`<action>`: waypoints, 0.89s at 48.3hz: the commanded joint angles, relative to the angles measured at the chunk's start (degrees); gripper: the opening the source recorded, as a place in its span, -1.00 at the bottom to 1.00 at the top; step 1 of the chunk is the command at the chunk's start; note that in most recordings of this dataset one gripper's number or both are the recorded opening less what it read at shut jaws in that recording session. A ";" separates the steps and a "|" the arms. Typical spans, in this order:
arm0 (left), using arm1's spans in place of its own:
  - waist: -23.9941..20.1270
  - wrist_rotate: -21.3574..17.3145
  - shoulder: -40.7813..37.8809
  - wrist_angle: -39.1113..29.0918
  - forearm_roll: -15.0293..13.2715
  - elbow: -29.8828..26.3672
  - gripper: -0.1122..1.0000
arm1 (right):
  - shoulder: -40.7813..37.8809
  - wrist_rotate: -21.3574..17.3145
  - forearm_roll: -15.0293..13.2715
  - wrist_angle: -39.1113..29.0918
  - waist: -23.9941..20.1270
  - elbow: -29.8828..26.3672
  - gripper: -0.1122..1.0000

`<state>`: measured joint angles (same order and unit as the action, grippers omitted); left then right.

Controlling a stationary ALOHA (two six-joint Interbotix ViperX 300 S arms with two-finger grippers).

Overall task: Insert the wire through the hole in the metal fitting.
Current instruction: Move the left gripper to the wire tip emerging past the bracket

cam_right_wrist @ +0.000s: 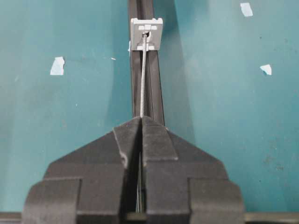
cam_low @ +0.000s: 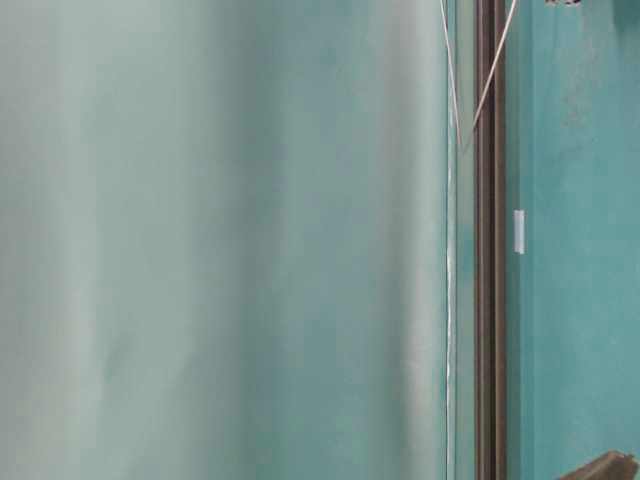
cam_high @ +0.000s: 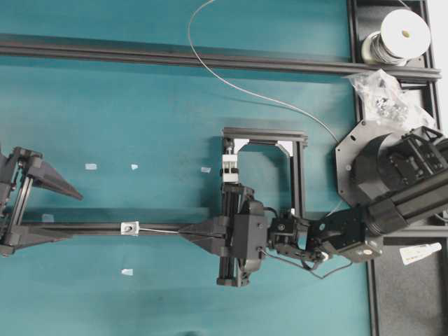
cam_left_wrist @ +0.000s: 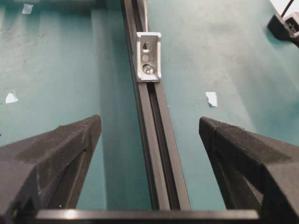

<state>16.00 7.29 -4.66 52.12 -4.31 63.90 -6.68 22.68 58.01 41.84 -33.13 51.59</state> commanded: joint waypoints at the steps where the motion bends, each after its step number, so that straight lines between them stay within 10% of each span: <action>1: 0.09 -0.09 0.62 0.26 0.09 -0.70 0.25 | 0.53 -0.09 -0.26 1.14 0.00 -1.23 -0.81; 43: -0.09 0.09 -1.49 -0.97 0.09 -3.25 0.24 | -5.27 0.18 -4.83 1.32 4.22 -7.65 -0.81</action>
<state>16.00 7.29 -6.50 51.68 -4.31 61.88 -12.66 22.76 53.79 42.80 -29.27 45.18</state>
